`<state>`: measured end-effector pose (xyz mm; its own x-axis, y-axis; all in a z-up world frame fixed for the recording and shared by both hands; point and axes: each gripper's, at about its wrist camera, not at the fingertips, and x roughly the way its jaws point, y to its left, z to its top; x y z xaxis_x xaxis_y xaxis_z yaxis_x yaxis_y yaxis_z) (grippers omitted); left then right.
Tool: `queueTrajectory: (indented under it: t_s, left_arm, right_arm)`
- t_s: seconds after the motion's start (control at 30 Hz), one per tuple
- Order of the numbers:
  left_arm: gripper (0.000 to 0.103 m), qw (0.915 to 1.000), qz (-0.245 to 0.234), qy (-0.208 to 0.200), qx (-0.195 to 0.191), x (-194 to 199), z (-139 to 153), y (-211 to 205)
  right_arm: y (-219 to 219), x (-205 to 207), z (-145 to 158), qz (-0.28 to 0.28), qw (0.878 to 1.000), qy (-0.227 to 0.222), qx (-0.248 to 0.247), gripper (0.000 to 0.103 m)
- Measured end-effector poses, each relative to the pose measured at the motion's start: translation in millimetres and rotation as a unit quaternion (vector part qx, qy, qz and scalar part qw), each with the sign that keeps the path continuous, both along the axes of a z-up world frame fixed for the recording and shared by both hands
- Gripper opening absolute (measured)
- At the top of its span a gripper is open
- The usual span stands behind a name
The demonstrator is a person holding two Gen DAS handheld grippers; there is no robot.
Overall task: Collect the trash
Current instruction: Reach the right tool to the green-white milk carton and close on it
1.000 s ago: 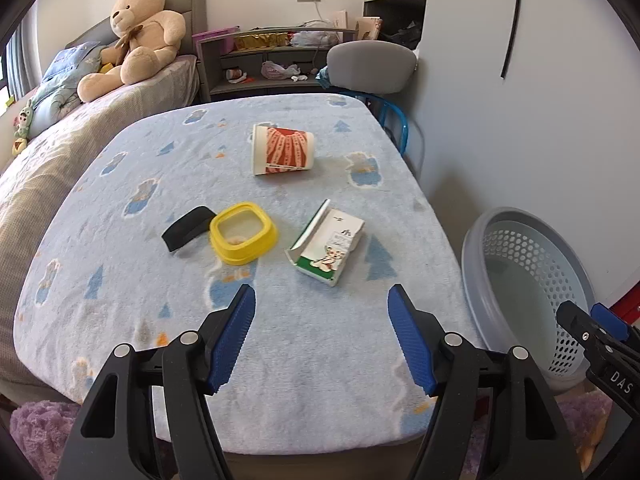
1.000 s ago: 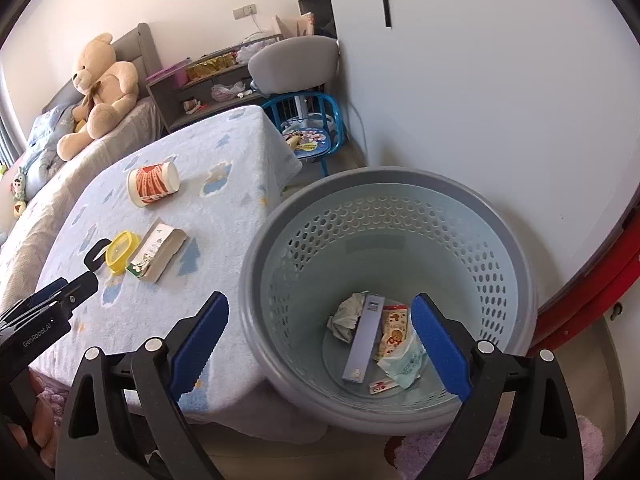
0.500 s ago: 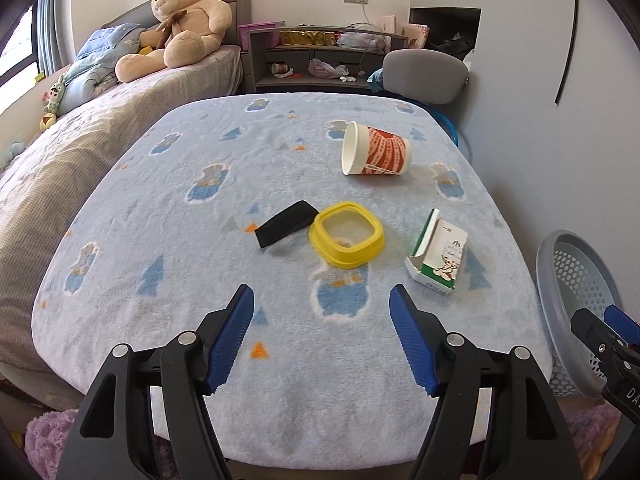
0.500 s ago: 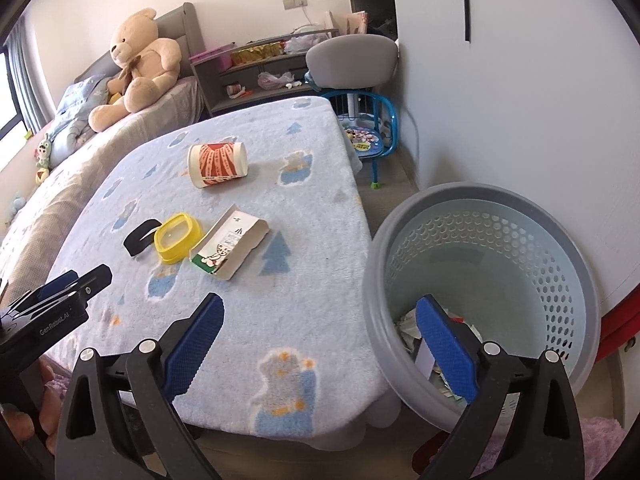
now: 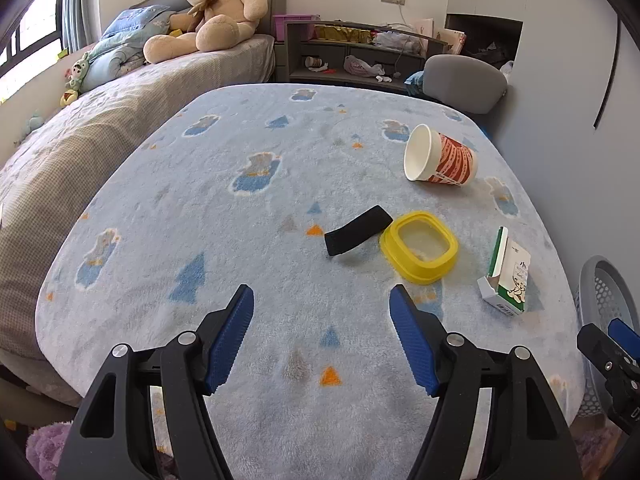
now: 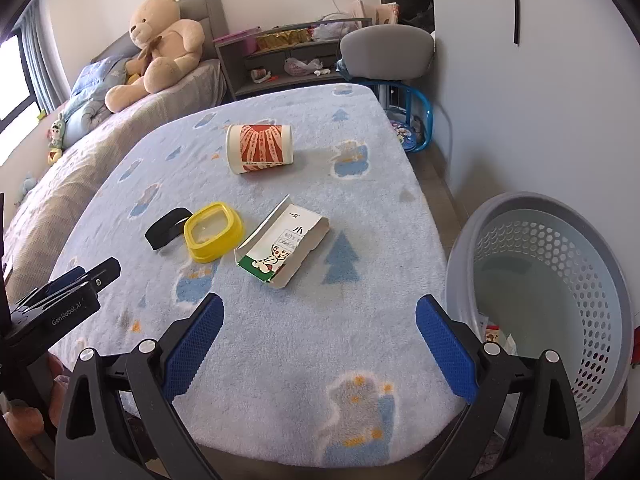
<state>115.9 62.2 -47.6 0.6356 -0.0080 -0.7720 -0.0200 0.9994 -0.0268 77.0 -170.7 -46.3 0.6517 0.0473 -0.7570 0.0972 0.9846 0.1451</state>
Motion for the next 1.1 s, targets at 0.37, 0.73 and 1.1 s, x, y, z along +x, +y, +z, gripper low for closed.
queueTrajectory:
  t_s: [0.37,0.73,1.1]
  left_arm:
    - [0.068,0.9999,0.012,0.008,0.005,7,-17,10]
    - [0.068,0.9996,0.018,0.021,-0.002,10,-29,17]
    - [0.068,0.9995,0.017,0.025,-0.006,10,-32,18]
  right_arm:
    - [26,36,-28,0.02,0.999,0.03,-0.004,0.095]
    - [41,70,-46,0.009,0.998,0.056,-0.013,0.095]
    - [44,91,-54,-0.017,0.997,0.068,-0.037,0.094]
